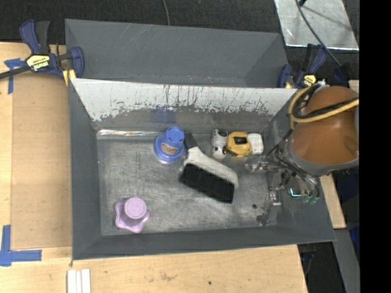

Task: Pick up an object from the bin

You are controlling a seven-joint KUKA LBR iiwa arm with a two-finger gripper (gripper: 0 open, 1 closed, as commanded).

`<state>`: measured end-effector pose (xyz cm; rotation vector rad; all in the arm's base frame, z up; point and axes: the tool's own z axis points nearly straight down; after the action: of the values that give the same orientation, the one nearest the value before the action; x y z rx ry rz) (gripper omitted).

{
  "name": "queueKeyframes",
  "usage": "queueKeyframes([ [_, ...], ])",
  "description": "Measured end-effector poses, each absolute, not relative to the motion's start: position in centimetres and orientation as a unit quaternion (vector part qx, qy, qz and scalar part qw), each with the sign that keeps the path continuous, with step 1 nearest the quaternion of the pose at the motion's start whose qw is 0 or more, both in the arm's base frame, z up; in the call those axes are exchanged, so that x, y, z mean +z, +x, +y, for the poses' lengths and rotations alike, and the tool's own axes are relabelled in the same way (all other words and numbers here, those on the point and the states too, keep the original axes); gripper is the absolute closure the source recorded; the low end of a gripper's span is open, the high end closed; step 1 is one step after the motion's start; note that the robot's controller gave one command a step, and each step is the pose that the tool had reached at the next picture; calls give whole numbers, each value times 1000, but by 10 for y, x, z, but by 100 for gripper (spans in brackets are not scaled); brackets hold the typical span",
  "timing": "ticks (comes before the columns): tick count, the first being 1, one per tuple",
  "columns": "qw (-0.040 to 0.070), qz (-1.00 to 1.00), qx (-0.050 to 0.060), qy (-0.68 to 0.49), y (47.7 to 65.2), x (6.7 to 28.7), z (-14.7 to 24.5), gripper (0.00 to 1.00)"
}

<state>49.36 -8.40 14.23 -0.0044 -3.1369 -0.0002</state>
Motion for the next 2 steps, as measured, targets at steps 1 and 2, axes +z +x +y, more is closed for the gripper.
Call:
queueKeyframes([
  [1, -1, -1000, 0, 0, 496, 146, -84, 0],
  [2, -7, -1000, 1, -18, 527, 80, -29, 0],
])
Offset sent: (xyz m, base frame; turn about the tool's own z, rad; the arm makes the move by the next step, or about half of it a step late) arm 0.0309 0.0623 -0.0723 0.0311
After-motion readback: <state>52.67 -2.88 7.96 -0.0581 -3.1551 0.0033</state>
